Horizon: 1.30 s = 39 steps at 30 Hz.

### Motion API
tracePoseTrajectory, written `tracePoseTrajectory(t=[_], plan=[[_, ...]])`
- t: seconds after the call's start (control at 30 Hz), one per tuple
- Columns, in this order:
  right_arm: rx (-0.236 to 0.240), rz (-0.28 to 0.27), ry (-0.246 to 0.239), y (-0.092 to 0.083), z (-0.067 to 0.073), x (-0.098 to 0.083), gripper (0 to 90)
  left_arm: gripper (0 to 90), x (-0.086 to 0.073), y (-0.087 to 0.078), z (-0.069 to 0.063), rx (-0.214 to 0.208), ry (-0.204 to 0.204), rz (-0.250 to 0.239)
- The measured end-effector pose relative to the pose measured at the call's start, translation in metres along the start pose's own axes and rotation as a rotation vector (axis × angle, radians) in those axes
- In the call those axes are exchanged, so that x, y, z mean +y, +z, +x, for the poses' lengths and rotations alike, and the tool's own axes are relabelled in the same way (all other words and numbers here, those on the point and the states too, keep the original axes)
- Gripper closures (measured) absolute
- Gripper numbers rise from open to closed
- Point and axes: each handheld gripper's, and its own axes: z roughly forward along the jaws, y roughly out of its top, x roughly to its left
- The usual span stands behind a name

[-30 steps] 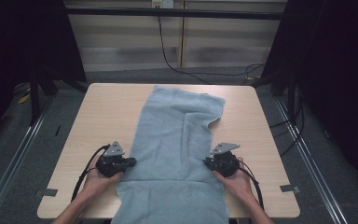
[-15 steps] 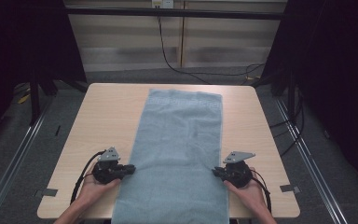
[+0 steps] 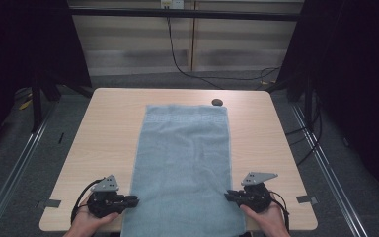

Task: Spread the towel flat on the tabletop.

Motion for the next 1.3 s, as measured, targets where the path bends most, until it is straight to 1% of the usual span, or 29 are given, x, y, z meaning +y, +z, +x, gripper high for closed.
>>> tracePoseTrajectory(t=[0.03,0.1,0.13,0.17,0.23,0.3,0.37,0.4,0.47,0.53,0.57,0.6,0.63,0.67,0.7,0.73,0.77,0.8,0.83,0.87,0.9,0.93,0.97,1.0,1.07,1.13,1.17,1.2,1.3], plan=[[0.003,-0.005,0.002,-0.003,0.003,-0.002,76.3,72.3,0.002,-0.001,0.002,0.008,-0.014,-0.019],[0.013,-0.029,-0.004,-0.006,0.004,-0.002,72.5,69.6,0.009,-0.001,0.013,0.039,-0.033,-0.036],[0.004,-0.057,-0.011,-0.007,0.002,0.001,69.2,66.8,0.013,0.001,0.017,0.054,-0.038,-0.043],[-0.003,-0.072,-0.004,-0.007,0.001,0.004,65.6,64.2,0.017,0.003,0.023,0.069,-0.048,-0.048],[-0.005,-0.092,0.020,-0.003,-0.008,0.014,62.7,60.2,0.029,0.010,0.034,0.093,-0.058,-0.045],[-0.024,-0.084,0.024,0.004,-0.018,0.025,58.1,58.1,0.039,0.016,0.044,0.108,-0.056,-0.040],[-0.040,-0.083,0.040,0.013,-0.031,0.040,55.4,56.1,0.050,0.023,0.055,0.142,-0.054,-0.040],[-0.046,-0.087,0.036,0.017,-0.036,0.045,54.2,55.1,0.056,0.027,0.060,0.145,-0.056,-0.040],[-0.061,-0.090,0.045,0.026,-0.046,0.059,50.6,54.5,0.067,0.035,0.069,0.160,-0.061,-0.058],[-0.067,-0.090,0.038,0.036,-0.053,0.072,49.8,55.4,0.074,0.042,0.077,0.194,-0.062,-0.081],[-0.068,-0.092,0.036,0.042,-0.056,0.077,49.0,55.9,0.078,0.046,0.082,0.195,-0.081,-0.073],[-0.071,-0.082,0.030,0.048,-0.059,0.081,48.7,56.0,0.080,0.049,0.085,0.211,-0.088,-0.102],[-0.086,-0.076,0.007,0.055,-0.061,0.084,48.7,56.4,0.081,0.050,0.087,0.207,-0.093,-0.111],[-0.085,-0.076,0.009,0.059,-0.062,0.085,50.0,56.4,0.082,0.052,0.090,0.193,-0.106,-0.110],[-0.077,-0.062,0.006,0.065,-0.064,0.085,52.3,55.8,0.082,0.054,0.091,0.202,-0.105,-0.102],[-0.090,-0.024,-0.016,0.071,-0.062,0.084,52.5,54.8,0.082,0.055,0.092,0.217,-0.099,-0.087],[-0.124,0.017,-0.072,0.076,-0.059,0.082,52.5,53.4,0.081,0.057,0.093,0.212,-0.106,-0.088],[-0.138,0.006,-0.088,0.077,-0.056,0.080,53.0,52.4,0.080,0.058,0.093,0.223,-0.103,-0.081],[-0.148,0.014,-0.081,0.077,-0.055,0.081,56.7,50.7,0.079,0.060,0.094,0.232,-0.099,-0.069],[-0.147,0.017,-0.088,0.076,-0.054,0.081,65.4,48.8,0.079,0.062,0.094,0.236,-0.099,-0.067],[-0.141,0.012,-0.097,0.076,-0.053,0.079,70.5,48.2,0.078,0.063,0.095,0.229,-0.097,-0.068],[-0.138,0.009,-0.095,0.075,-0.051,0.078,76.6,48.1,0.077,0.064,0.095,0.237,-0.095,-0.086],[-0.127,0.011,-0.098,0.075,-0.050,0.078,81.1,47.6,0.076,0.066,0.096,0.247,-0.090,-0.073],[-0.125,0.004,-0.095,0.075,-0.048,0.077,82.4,47.5,0.074,0.069,0.097,0.247,-0.066,-0.064],[-0.127,0.009,-0.096,0.074,-0.048,0.076,84.1,55.7,0.072,0.068,0.094,0.280,-0.026,-0.057],[-0.117,0.001,-0.075,0.072,-0.049,0.074,84.4,66.6,0.071,0.066,0.091,0.276,0.003,-0.036],[-0.111,0.001,-0.065,0.071,-0.050,0.073,84.4,71.9,0.068,0.064,0.088,0.279,0.031,-0.031],[-0.111,-0.004,-0.060,0.069,-0.050,0.071,84.3,75.2,0.067,0.063,0.087,0.266,0.033,-0.029],[-0.107,0.003,-0.064,0.064,-0.046,0.065,84.2,78.6,0.058,0.057,0.080,0.255,0.028,-0.040]])
